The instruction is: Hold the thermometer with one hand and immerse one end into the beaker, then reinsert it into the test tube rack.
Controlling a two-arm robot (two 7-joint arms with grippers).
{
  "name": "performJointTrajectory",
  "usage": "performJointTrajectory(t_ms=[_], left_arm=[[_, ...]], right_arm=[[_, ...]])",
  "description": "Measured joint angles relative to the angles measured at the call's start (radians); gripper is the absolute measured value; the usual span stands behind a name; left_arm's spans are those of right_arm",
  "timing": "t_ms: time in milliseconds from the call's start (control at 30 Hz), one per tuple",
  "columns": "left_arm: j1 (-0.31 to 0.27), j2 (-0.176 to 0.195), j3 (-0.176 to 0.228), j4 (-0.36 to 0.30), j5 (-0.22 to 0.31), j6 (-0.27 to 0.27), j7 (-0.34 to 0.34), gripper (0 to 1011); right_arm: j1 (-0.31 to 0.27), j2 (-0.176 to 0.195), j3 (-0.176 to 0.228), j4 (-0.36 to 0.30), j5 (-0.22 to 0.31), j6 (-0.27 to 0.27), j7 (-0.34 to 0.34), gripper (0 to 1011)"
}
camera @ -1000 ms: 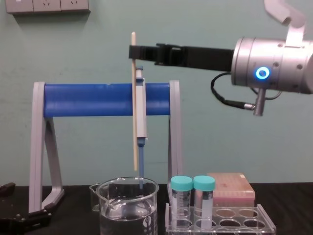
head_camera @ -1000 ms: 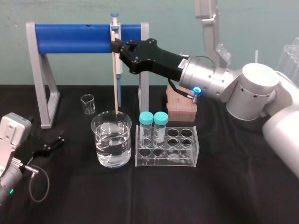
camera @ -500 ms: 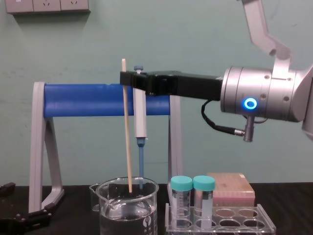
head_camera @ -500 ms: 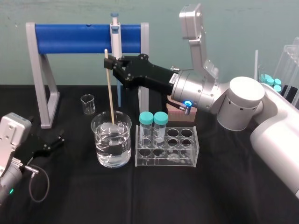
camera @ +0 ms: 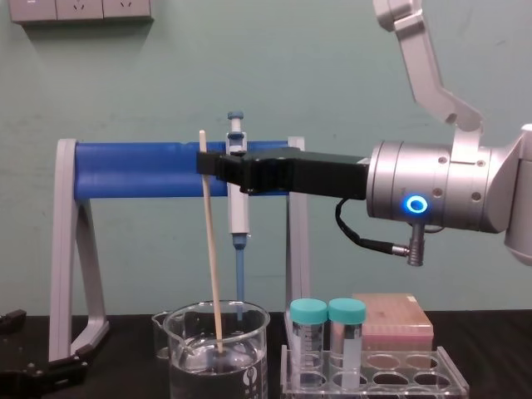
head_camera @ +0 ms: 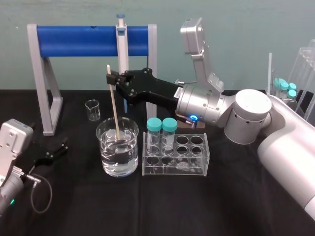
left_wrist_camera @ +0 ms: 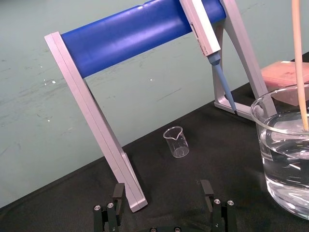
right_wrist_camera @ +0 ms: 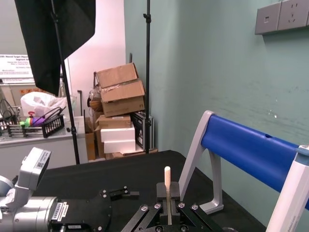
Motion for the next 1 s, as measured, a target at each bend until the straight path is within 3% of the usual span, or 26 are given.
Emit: performJointTrajectory(t_ms=[1000], left_arm=[[0.0, 0.0, 0.0, 0.0, 0.0, 0.0, 0.0, 1004]], right_arm=[[-0.013, -0.029, 0.016, 0.069, -0.042, -0.024, 0.025, 38]])
